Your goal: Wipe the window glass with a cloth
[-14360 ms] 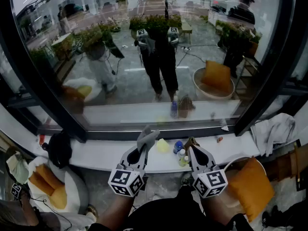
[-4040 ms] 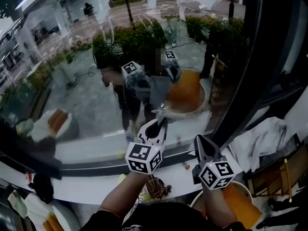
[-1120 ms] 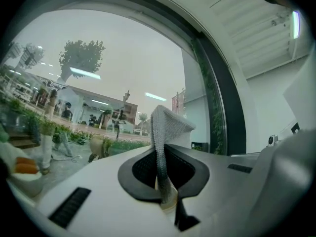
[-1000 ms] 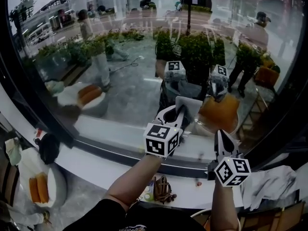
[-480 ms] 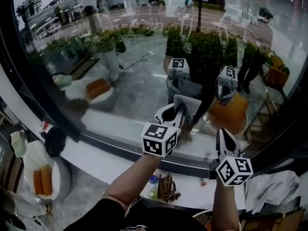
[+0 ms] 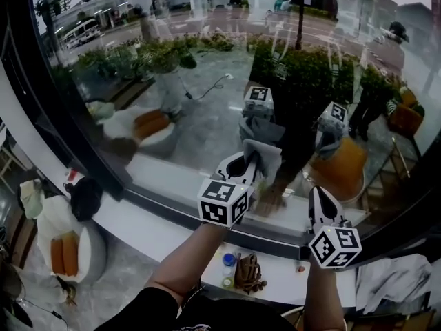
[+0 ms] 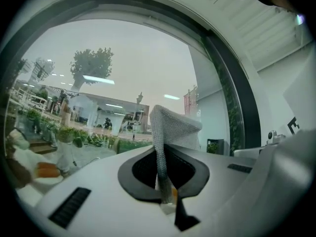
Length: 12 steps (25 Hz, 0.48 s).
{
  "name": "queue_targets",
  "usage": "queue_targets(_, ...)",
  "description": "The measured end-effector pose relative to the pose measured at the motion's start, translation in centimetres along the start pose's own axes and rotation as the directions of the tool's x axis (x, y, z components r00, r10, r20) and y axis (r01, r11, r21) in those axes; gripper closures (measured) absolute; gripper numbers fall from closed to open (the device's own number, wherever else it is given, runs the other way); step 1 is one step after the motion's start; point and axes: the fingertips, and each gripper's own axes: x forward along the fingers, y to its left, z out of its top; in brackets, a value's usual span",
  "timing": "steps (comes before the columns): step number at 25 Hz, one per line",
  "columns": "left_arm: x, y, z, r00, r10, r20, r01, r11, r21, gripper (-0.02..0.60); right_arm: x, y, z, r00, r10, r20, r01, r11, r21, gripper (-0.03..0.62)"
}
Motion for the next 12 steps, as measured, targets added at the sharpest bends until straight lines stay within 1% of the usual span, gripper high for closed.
queue_targets(6, -2.1, 5.6, 0.9, 1.0, -0.016, 0.001, 0.016, 1.0, 0.015, 0.563, 3.8, 5.1, -0.3, 1.0, 0.004, 0.002, -0.004, 1.0, -0.006, 0.565)
queue_targets(12, -4.6, 11.9, 2.2, 1.0, -0.014, 0.023, 0.014, 1.0, 0.024, 0.563, 7.5, 10.3, -0.9, 1.0, 0.011, -0.004, -0.012, 1.0, -0.024, 0.565)
